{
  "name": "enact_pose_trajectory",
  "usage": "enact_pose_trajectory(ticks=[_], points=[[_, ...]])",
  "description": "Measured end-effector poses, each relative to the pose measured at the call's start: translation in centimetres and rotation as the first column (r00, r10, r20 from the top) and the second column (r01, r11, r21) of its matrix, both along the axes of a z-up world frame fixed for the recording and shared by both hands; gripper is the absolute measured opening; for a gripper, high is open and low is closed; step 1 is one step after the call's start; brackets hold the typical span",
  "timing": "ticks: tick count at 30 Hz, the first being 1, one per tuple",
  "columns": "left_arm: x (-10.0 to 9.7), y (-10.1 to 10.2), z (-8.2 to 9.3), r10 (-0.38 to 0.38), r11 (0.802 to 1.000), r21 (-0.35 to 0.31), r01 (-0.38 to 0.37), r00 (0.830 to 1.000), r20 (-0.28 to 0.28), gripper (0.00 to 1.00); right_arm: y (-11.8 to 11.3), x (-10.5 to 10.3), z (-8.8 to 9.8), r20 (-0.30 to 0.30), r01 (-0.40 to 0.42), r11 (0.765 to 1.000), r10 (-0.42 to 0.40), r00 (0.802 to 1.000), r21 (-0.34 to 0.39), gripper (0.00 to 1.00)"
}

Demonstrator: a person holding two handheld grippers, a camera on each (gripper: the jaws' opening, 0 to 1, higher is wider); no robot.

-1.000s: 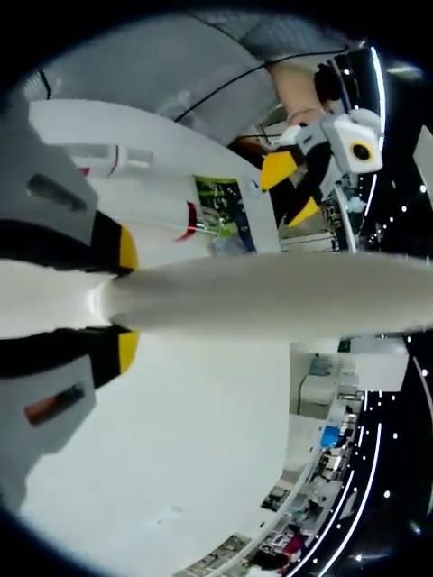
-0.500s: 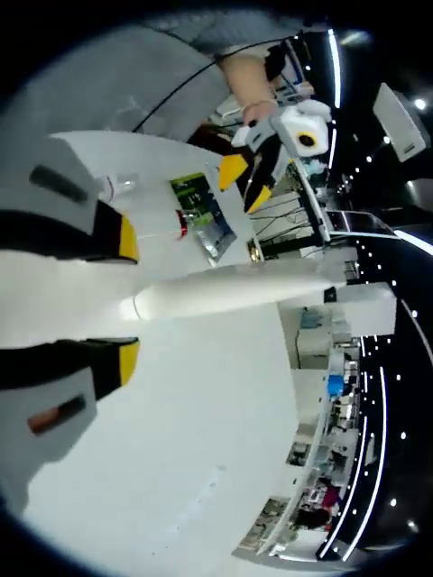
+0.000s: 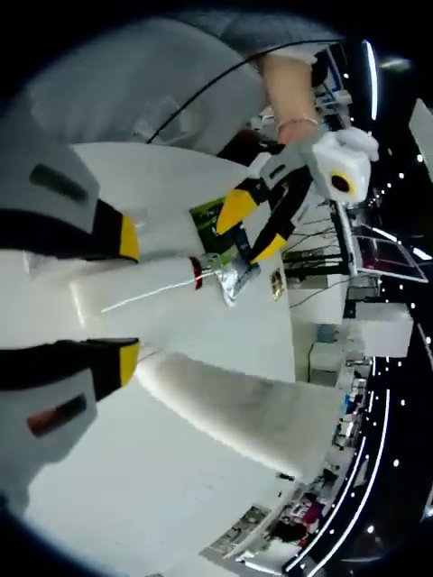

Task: Arrange the skincare products in the storage area until every visible bottle or jar stands upright without overlapping.

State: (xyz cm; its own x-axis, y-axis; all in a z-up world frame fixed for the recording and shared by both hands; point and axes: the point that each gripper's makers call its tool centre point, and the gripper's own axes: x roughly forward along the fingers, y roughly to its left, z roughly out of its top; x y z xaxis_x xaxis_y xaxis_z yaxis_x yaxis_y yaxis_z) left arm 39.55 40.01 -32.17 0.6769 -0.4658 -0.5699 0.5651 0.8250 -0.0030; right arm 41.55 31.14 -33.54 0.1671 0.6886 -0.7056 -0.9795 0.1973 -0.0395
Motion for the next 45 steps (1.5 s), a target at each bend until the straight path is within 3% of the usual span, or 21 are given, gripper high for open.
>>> enact_pose_trajectory(ticks=[3,8,13,16,18,25,27,31,36,45], points=[[-0.1,0.1,-0.4,-0.002,1.000,0.011,0.003,1.000,-0.014,0.35,1.0,-0.5,-0.5,-0.042,-0.021,1.000,0.021,0.999,0.003,0.33],[-0.7,0.3,-1.5,-0.015,0.999,0.041,0.017,0.999,-0.045,0.35,1.0,-0.7,-2.5,-0.025,-0.073,0.989,0.070,0.997,-0.129,0.32],[-1.1,0.0,-2.1,-0.028,0.998,0.054,0.032,0.998,-0.063,0.35,1.3,-0.1,-3.2,-0.012,-0.059,0.987,0.058,0.998,-0.153,0.29],[-1.3,-0.3,-2.2,-0.040,0.997,0.067,0.044,0.997,-0.064,0.35,1.1,-0.3,-3.3,0.055,-0.162,0.966,0.176,0.983,-0.201,0.28],[-1.4,-0.4,-2.2,-0.055,0.996,0.071,0.060,0.997,-0.059,0.36,0.8,-0.5,-3.5,0.121,-0.242,0.940,0.277,0.953,-0.241,0.28],[-1.9,-0.4,-3.3,-0.089,0.991,0.097,0.096,0.993,-0.080,0.37,0.8,-0.4,-3.5,0.071,-0.230,0.952,0.249,0.966,-0.201,0.28],[-2.1,-0.5,-3.5,-0.093,0.991,0.084,0.101,0.991,-0.091,0.39,0.6,-0.6,-3.6,0.075,-0.260,0.939,0.283,0.956,-0.223,0.28],[-2.8,-0.8,-4.4,-0.122,0.988,0.083,0.132,0.985,-0.121,0.41,-0.1,-1.7,-3.8,0.057,-0.384,0.871,0.419,0.906,-0.306,0.28],[-3.3,-1.7,-5.2,-0.167,0.979,0.094,0.181,0.975,-0.144,0.42,-0.6,-2.5,-4.0,0.048,-0.466,0.803,0.518,0.854,-0.372,0.28],[-3.4,-2.9,-6.7,-0.192,0.976,0.071,0.207,0.966,-0.173,0.36,-0.7,-3.0,-4.3,0.056,-0.529,0.726,0.610,0.790,-0.439,0.28]])
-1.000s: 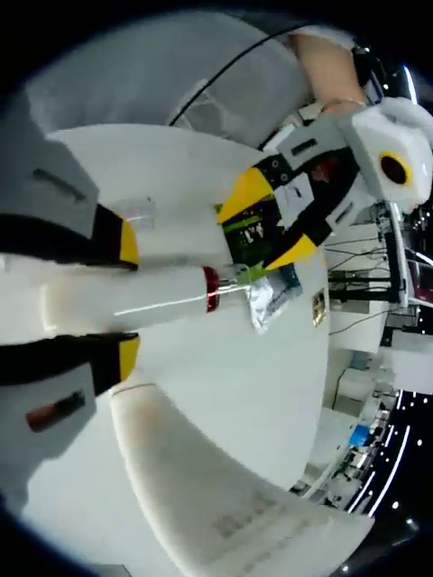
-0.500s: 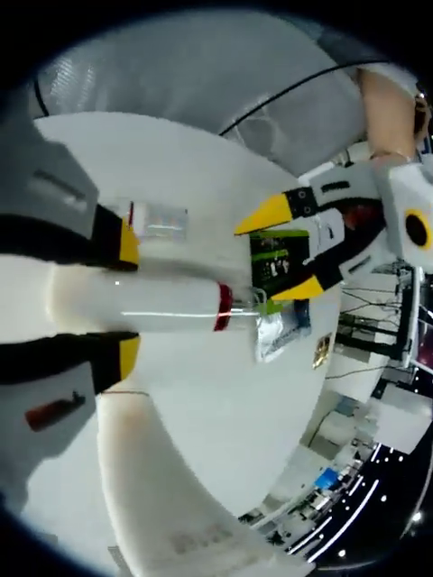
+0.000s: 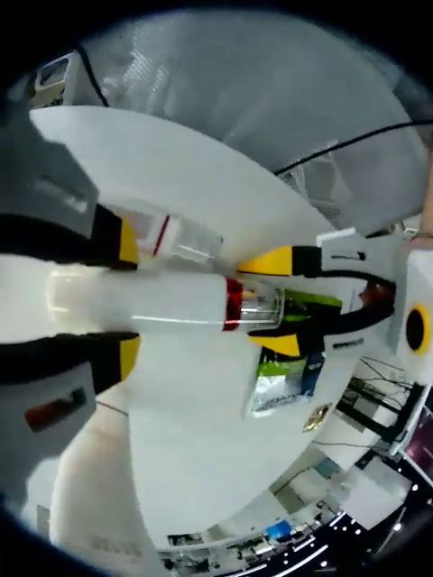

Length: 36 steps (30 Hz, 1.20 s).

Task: Arrange the skincare products in the storage area until every visible bottle or jar stands upright without overlapping.

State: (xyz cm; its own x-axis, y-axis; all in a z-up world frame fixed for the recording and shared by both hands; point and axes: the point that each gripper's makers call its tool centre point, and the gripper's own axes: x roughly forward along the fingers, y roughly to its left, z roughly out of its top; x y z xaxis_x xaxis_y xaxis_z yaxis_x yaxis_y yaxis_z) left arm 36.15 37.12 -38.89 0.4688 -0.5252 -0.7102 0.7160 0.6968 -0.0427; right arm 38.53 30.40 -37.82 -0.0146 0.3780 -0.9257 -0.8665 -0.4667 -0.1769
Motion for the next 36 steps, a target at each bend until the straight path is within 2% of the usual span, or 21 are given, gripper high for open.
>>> enact_pose_trajectory(ticks=[3,5,6,8,10,11,13,15,16,18,20,22,24,26,28,30,31,33,35,36], points=[[0.0,-0.8,0.3,0.008,1.000,-0.027,-0.008,1.000,0.009,0.34,0.0,0.1,-0.1,0.008,-0.005,1.000,0.005,1.000,-0.008,0.28],[0.2,-0.8,0.2,-0.034,0.999,0.035,0.032,0.998,0.053,0.33,0.0,0.1,-0.1,0.012,0.008,1.000,-0.008,1.000,-0.004,0.28],[0.0,-1.0,0.3,-0.018,1.000,0.003,0.018,0.999,0.029,0.33,0.1,0.1,-0.2,0.025,0.016,1.000,-0.016,1.000,0.001,0.29],[-0.1,-1.0,0.3,-0.020,1.000,-0.008,0.020,0.999,0.031,0.32,0.2,0.4,-0.3,0.076,0.072,0.997,-0.073,0.994,0.019,0.30],[-0.2,-1.0,0.3,-0.020,1.000,-0.008,0.020,1.000,0.022,0.32,0.3,0.4,-0.3,0.101,0.090,0.995,-0.093,0.990,0.038,0.31],[-0.2,-1.0,0.3,-0.016,1.000,0.003,0.016,1.000,-0.002,0.32,0.7,0.5,-0.3,0.127,0.115,0.989,-0.127,0.984,0.092,0.32],[-0.3,-0.9,0.4,-0.002,1.000,0.001,0.002,0.999,-0.036,0.31,1.0,0.5,-0.2,0.138,0.148,0.977,-0.169,0.976,0.155,0.34],[-0.5,-1.2,1.2,0.032,0.998,-0.055,-0.037,0.995,-0.096,0.31,1.0,0.7,0.1,0.156,0.198,0.957,-0.233,0.960,0.210,0.36],[-0.4,-1.4,1.9,0.041,0.995,-0.082,-0.051,0.992,-0.120,0.31,0.9,0.8,0.3,0.189,0.202,0.953,-0.247,0.950,0.226,0.36],[-0.3,-1.4,2.7,0.032,0.995,-0.086,-0.040,0.995,-0.098,0.31,0.9,0.8,0.9,0.239,0.212,0.942,-0.275,0.931,0.260,0.36],[0.0,-1.8,3.8,0.044,0.990,-0.132,-0.056,0.995,-0.092,0.30,0.7,1.2,1.6,0.306,0.235,0.928,-0.322,0.896,0.290,0.35],[0.4,-2.2,4.9,0.083,0.972,-0.209,-0.105,0.990,-0.115,0.29,0.7,1.4,2.4,0.371,0.239,0.909,-0.364,0.855,0.340,0.34],[0.8,-2.1,5.7,0.110,0.958,-0.250,-0.137,0.987,-0.119,0.29,0.7,1.5,2.8,0.402,0.245,0.889,-0.401,0.823,0.386,0.32],[1.1,-2.1,6.3,0.120,0.945,-0.290,-0.149,0.986,-0.114,0.29,0.8,1.6,2.9,0.402,0.256,0.878,-0.422,0.813,0.405,0.32],[1.2,-2.3,6.9,0.132,0.930,-0.328,-0.165,0.984,-0.121,0.29,0.8,1.9,2.9,0.404,0.282,0.860,-0.459,0.791,0.426,0.32],[1.4,-2.5,7.3,0.132,0.922,-0.350,-0.166,0.984,-0.118,0.29,1.0,2.2,3.0,0.420,0.301,0.843,-0.493,0.762,0.445,0.32],[1.2,-2.8,7.5,0.122,0.916,-0.369,-0.159,0.985,-0.122,0.29,0.9,2.4,2.9,0.430,0.325,0.831,-0.522,0.736,0.452,0.32],[0.9,-3.2,7.4,0.102,0.916,-0.375,-0.145,0.986,-0.132,0.29,0.8,2.5,2.8,0.439,0.354,0.814,-0.555,0.707,0.460,0.32],[0.8,-3.4,7.7,0.091,0.920,-0.372,-0.124,0.990,-0.105,0.29,0.7,2.4,2.9,0.435,0.366,0.805,-0.569,0.698,0.466,0.31],[0.8,-3.5,8.0,0.088,0.919,-0.376,-0.117,0.992,-0.092,0.29,0.6,2.6,3.2,0.416,0.374,0.795,-0.579,0.701,0.478,0.31]])
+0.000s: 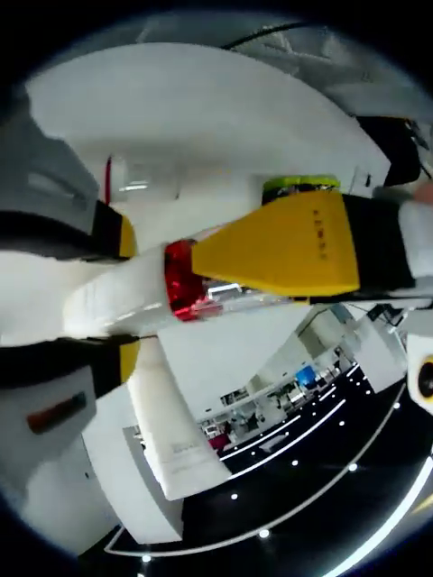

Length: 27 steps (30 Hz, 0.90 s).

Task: Arrange the skincare products in the storage area until every visible bottle or jar stands upright without overlapping.

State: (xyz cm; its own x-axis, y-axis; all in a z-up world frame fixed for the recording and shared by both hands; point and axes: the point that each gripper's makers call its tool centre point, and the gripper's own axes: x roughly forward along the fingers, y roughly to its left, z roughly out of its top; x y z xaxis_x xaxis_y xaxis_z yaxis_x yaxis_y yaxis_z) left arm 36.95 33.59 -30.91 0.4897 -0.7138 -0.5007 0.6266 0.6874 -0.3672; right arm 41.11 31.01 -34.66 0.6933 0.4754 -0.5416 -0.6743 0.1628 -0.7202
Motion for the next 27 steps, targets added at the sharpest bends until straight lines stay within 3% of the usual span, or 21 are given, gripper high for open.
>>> enact_pose_trajectory(ticks=[2,3,10,16,20,22,24,27], points=[[0.3,-0.2,0.7,0.008,1.000,-0.027,-0.008,1.000,0.026,0.29,-0.1,0.0,0.2,-0.037,0.017,0.999,-0.015,0.999,0.051,0.31],[0.8,-0.4,1.7,0.032,0.997,-0.067,-0.028,0.997,0.068,0.29,-0.3,0.2,0.5,-0.066,0.028,0.996,-0.023,0.998,0.084,0.31],[1.3,-1.1,3.2,0.064,0.995,-0.083,-0.054,0.990,0.128,0.29,-0.8,0.4,1.1,-0.162,0.097,0.980,-0.069,0.984,0.175,0.31],[2.9,-2.5,5.5,0.082,0.996,-0.053,-0.071,0.968,0.236,0.30,-1.4,0.8,1.8,-0.284,0.228,0.922,-0.138,0.949,0.315,0.31],[4.0,-3.7,6.8,0.106,0.994,-0.059,-0.092,0.951,0.291,0.30,-2.0,1.1,2.3,-0.377,0.333,0.853,-0.177,0.909,0.402,0.31],[4.3,-4.2,7.1,0.110,0.994,-0.062,-0.095,0.945,0.309,0.30,-2.2,1.0,2.4,-0.400,0.354,0.837,-0.181,0.898,0.416,0.31],[4.7,-4.9,7.6,0.100,0.995,-0.055,-0.087,0.939,0.328,0.30,-2.4,1.0,2.5,-0.445,0.394,0.799,-0.179,0.877,0.455,0.31],[5.2,-5.6,8.0,0.096,0.995,-0.054,-0.082,0.937,0.336,0.30,-2.5,0.9,2.5,-0.490,0.426,0.766,-0.168,0.855,0.481,0.31]])
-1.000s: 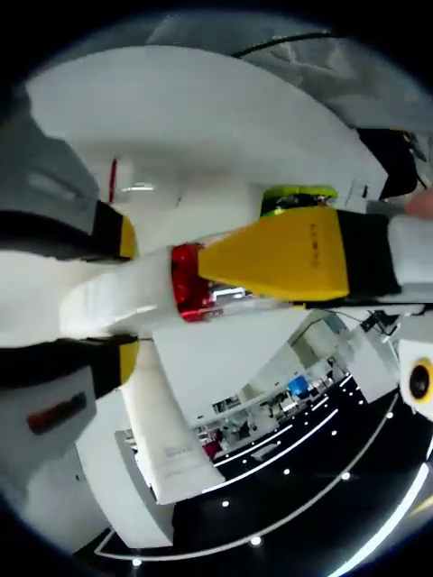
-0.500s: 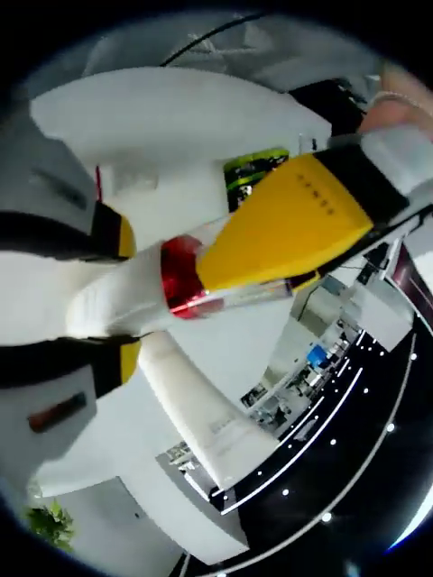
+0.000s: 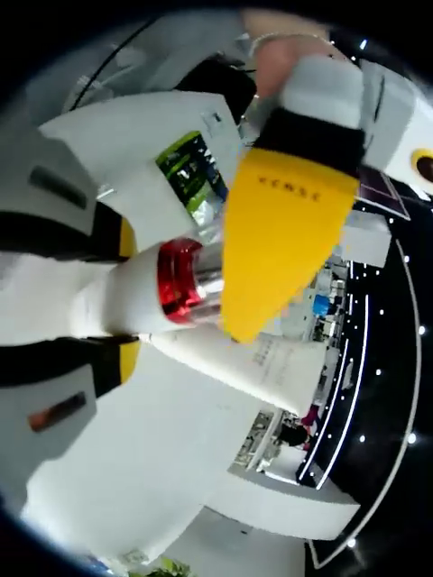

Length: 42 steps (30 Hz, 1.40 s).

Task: Arrange the skincare products in the storage area until every visible bottle or jar stands upright without overlapping.

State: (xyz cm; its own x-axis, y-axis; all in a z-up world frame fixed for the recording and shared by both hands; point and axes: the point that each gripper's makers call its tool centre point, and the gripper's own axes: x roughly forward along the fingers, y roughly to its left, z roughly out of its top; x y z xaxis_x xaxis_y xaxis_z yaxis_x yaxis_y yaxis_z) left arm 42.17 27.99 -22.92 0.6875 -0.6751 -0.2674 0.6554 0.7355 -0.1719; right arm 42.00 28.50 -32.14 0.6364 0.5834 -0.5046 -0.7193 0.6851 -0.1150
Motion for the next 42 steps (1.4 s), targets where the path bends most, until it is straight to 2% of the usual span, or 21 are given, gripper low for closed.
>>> enact_pose_trajectory(ticks=[5,8,9,12,13,16,18,19,26,30,33,34,37,39,42], points=[[0.6,-1.1,0.3,-0.014,1.000,0.019,0.013,1.000,0.018,0.30,0.2,-0.2,-0.1,-0.074,0.022,0.997,-0.016,0.997,0.077,0.30],[0.8,-2.0,0.2,-0.024,0.999,0.027,0.024,1.000,0.019,0.30,0.5,-0.4,-0.3,-0.090,0.020,0.996,-0.011,0.996,0.092,0.29],[1.0,-1.8,0.2,-0.011,0.999,0.031,0.010,1.000,0.028,0.31,0.6,-0.5,-0.2,-0.112,0.038,0.992,-0.025,0.993,0.121,0.29],[1.0,-1.2,0.2,0.000,1.000,0.002,0.000,1.000,-0.006,0.32,0.6,-0.4,-0.2,-0.092,0.027,0.994,-0.018,0.996,0.102,0.29],[0.9,-0.7,0.4,0.009,1.000,-0.008,-0.009,1.000,-0.005,0.33,0.6,-0.4,-0.2,-0.091,0.026,0.994,-0.016,0.996,0.103,0.29],[1.0,1.0,2.0,0.056,0.996,-0.068,-0.053,0.997,0.047,0.43,0.6,-0.3,-0.2,-0.084,0.022,0.994,-0.013,0.996,0.108,0.29],[0.8,1.8,2.7,0.072,0.993,-0.094,-0.066,0.996,0.061,0.46,0.6,-0.3,-0.2,-0.082,0.021,0.994,-0.013,0.997,0.107,0.29],[0.2,3.5,2.8,0.090,0.990,-0.110,-0.084,0.994,0.055,0.46,0.6,-0.2,-0.2,-0.078,0.019,0.994,-0.010,0.997,0.109,0.29],[-1.6,7.8,1.4,0.162,0.985,-0.076,-0.158,0.986,0.051,0.47,0.7,-0.1,-0.3,-0.074,0.009,0.994,-0.001,0.997,0.110,0.29],[-2.2,8.9,-0.1,0.183,0.982,-0.060,-0.180,0.983,0.033,0.47,0.8,0.0,-0.3,-0.072,0.019,0.994,-0.011,0.997,0.109,0.29],[-2.0,9.8,-0.8,0.218,0.973,-0.081,-0.216,0.976,0.014,0.46,0.8,0.1,-0.3,-0.072,0.027,0.995,-0.020,0.997,0.101,0.29],[-1.8,10.2,-0.9,0.238,0.968,-0.078,-0.238,0.971,-0.010,0.45,0.8,0.1,-0.4,-0.072,0.029,0.995,-0.022,0.997,0.096,0.29],[-1.6,10.7,-0.6,0.257,0.961,-0.103,-0.256,0.966,-0.003,0.44,0.8,0.2,-0.4,-0.073,0.035,0.995,-0.028,0.997,0.090,0.29],[-1.5,10.9,-0.7,0.263,0.957,-0.118,-0.264,0.965,-0.018,0.44,0.8,0.1,-0.4,-0.072,0.037,0.995,-0.031,0.997,0.088,0.29],[-1.6,10.7,-0.9,0.264,0.957,-0.120,-0.265,0.964,-0.022,0.44,0.8,0.1,-0.5,-0.069,0.038,0.995,-0.032,0.997,0.087,0.29]])
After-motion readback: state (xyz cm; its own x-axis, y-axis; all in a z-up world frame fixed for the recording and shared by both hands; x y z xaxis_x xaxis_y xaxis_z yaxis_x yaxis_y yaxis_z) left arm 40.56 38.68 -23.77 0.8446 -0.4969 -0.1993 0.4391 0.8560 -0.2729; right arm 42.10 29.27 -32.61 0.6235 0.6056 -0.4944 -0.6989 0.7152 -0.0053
